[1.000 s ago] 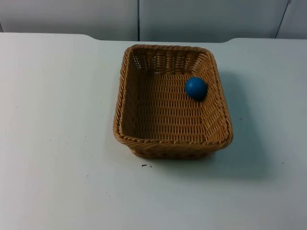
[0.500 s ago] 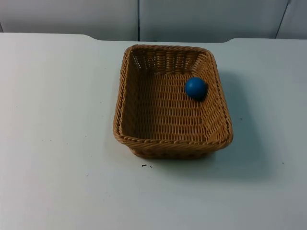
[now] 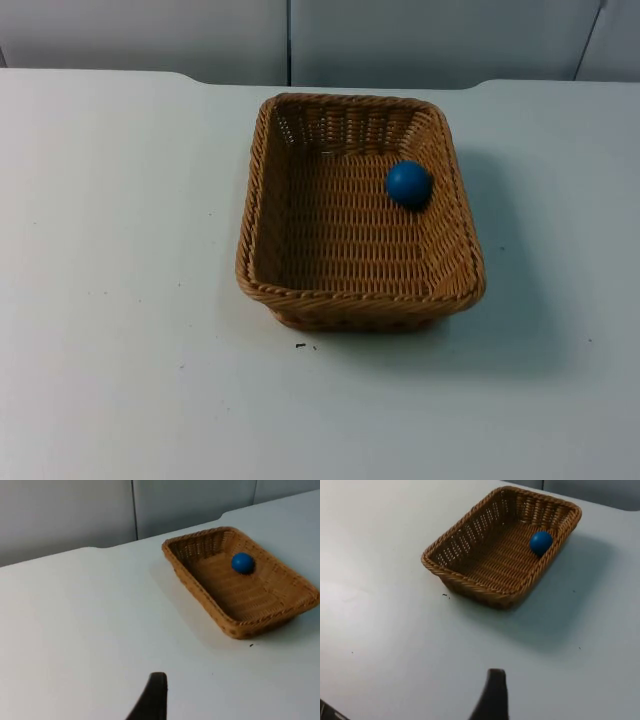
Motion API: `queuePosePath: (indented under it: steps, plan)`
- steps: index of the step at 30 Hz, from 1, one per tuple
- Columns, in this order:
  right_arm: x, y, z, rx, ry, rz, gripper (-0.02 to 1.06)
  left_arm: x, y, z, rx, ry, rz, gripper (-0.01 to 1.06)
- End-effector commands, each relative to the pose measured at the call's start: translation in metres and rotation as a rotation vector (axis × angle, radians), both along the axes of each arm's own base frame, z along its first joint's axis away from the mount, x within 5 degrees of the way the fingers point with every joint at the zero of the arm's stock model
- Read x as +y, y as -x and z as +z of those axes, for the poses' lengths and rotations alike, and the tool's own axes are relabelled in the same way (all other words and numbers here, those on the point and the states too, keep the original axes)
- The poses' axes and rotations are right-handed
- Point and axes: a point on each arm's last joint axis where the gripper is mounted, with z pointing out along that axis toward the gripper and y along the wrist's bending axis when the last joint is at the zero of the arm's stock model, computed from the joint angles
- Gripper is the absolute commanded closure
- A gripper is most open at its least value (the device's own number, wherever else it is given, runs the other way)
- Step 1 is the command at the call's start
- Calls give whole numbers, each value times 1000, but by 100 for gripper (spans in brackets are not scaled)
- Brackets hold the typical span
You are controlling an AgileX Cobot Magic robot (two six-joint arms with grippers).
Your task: Pick up the basket with the left hand and place the ball into the basket with the right hand.
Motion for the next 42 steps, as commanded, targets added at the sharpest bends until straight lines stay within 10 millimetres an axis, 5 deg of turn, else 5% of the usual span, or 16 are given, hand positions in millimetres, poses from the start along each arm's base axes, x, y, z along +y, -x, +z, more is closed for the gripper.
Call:
queuePosePath:
  steps: [1,42]
  plan:
    - [0,-2,-4,1,6,-8,31,3,-1,-8,39,-5,33,20]
    - [1,-4,-5,-11,3,-82,31,6,-4,-18,90,-48,103,20]
